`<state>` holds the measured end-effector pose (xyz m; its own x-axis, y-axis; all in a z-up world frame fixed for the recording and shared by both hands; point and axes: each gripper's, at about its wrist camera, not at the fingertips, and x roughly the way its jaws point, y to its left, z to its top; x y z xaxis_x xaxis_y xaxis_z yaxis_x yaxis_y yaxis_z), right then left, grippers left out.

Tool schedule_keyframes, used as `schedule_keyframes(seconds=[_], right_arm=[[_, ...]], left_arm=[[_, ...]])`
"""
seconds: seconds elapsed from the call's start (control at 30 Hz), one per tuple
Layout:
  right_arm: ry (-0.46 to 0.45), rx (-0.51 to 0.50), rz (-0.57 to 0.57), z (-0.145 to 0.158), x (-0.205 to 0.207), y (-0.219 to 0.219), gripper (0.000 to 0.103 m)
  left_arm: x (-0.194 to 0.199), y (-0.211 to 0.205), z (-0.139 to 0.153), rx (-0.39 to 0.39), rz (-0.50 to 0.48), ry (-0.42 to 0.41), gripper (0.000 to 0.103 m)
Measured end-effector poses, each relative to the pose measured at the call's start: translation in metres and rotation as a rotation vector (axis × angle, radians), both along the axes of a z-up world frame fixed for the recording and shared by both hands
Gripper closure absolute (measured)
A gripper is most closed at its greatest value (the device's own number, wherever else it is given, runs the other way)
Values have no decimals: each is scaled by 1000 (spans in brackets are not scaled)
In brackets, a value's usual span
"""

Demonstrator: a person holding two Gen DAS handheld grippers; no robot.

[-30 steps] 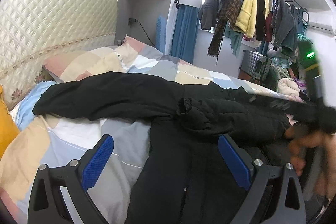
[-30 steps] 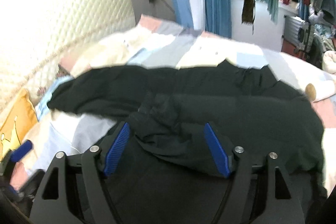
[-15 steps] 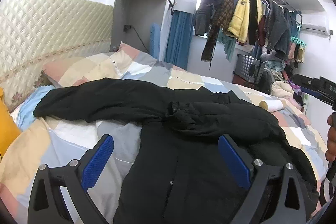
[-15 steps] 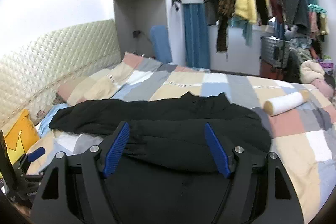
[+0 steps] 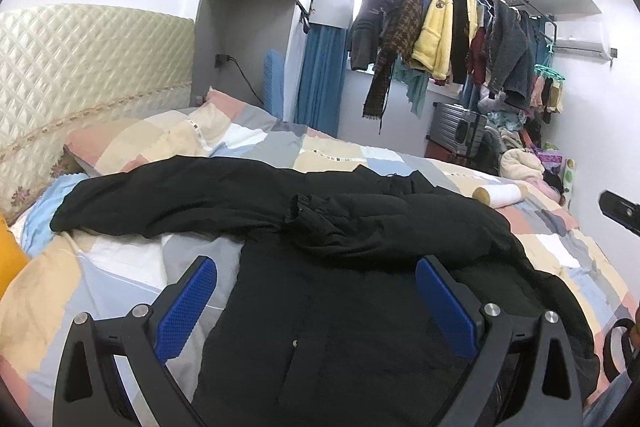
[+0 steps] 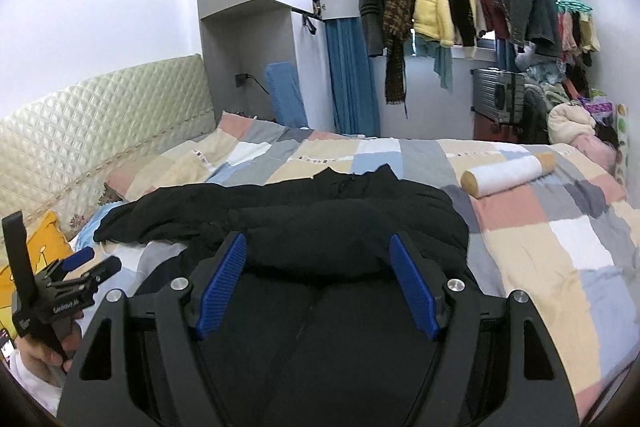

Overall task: Fold large clothes
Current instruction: 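Open the right tool and withdraw it from the folded sleeve, then reach the left tool to the other sleeve cuff and close on it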

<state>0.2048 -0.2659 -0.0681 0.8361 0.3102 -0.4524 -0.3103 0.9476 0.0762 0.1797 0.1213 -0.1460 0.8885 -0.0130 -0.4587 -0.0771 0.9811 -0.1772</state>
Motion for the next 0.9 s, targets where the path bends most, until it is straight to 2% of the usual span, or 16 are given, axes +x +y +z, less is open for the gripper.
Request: schedule_keyframes(seconds=[0.37, 0.5, 0.67, 0.8, 0.9], right_arm=[[7, 17, -21, -11, -45, -27, 28], [-6, 6, -48, -16, -62, -28, 23], [20, 33, -66, -35, -77, -30, 22], [10, -6, -90, -41, -72, -31, 12], [26, -4, -102, -47, -66, -33, 4]], left_arm=[[3, -8, -3, -4, -40, 18, 2], [5, -11, -4, -12, -60, 26, 2], [5, -15, -2, 14, -59, 17, 2], [13, -15, 4, 32, -57, 23, 2], [31, 11, 14, 27, -2, 70, 2]])
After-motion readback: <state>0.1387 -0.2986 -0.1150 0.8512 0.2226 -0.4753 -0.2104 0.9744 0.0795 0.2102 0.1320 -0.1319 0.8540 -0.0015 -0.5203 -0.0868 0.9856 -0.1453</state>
